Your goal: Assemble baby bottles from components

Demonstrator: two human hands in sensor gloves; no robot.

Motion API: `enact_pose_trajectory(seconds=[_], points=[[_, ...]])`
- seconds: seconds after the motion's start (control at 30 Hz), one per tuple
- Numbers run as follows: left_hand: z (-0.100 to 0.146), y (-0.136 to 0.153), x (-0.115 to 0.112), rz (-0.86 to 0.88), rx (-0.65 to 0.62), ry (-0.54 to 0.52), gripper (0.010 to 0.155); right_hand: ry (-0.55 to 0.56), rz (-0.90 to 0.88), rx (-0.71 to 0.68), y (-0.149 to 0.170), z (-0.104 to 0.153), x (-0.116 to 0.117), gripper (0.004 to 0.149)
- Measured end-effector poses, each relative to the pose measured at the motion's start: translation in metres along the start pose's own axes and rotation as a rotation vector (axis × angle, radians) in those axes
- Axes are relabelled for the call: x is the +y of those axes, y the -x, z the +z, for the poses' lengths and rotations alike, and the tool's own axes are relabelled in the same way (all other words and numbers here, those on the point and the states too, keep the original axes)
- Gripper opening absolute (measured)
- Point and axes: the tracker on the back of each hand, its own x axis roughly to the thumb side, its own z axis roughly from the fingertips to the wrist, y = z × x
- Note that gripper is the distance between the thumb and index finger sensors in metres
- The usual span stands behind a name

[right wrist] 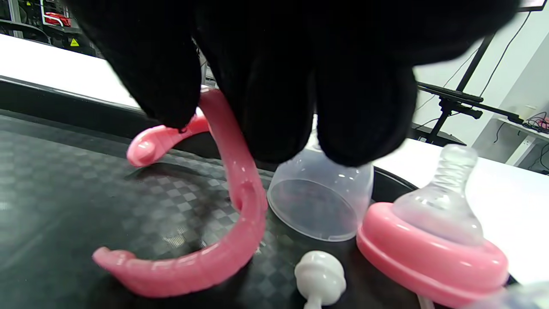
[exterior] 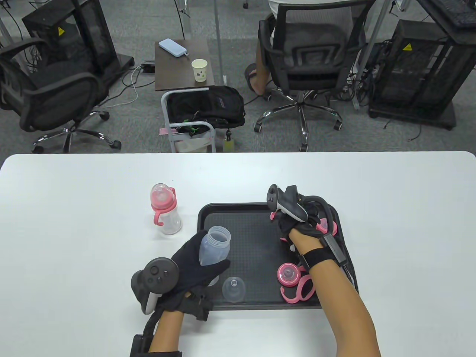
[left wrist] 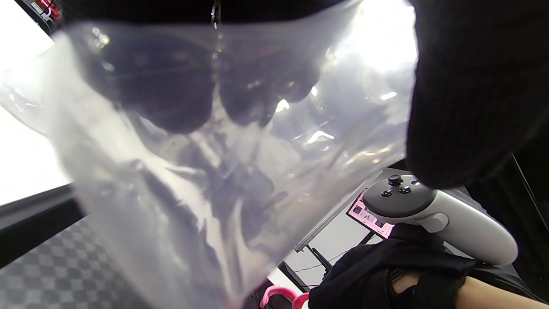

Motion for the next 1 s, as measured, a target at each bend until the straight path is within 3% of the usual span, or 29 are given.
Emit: enact_pose_trajectory(seconds=[0.13, 0.27, 0.63, 0.83, 1.0], points=[[0.0, 0.0, 0.001, -0.001, 0.007, 0.003, 0.097, 0.056, -0.016, -0.036, 0.0, 0.008, -0.01, 0.049], [0.0, 0.0, 0.001, 0.001, 0.009, 0.005, 0.097, 0.125, -0.1, -0.1, 0.003, 0.024, -0.034, 0.049], [0.002, -0.01, -0.003, -0.06, -0.018, 0.057, 0.098, 0.432, -0.314, -0.349, 0.017, 0.119, -0.126, 0.049], [0.007, -0.022, -0.002, -0.08, -0.063, 0.069, 0.097, 0.482, -0.304, -0.459, 0.007, 0.152, -0.137, 0.048], [0.01, -0.029, -0.003, -0.096, -0.083, 0.082, 0.098, 0.48, -0.255, -0.505, -0.002, 0.162, -0.133, 0.048]])
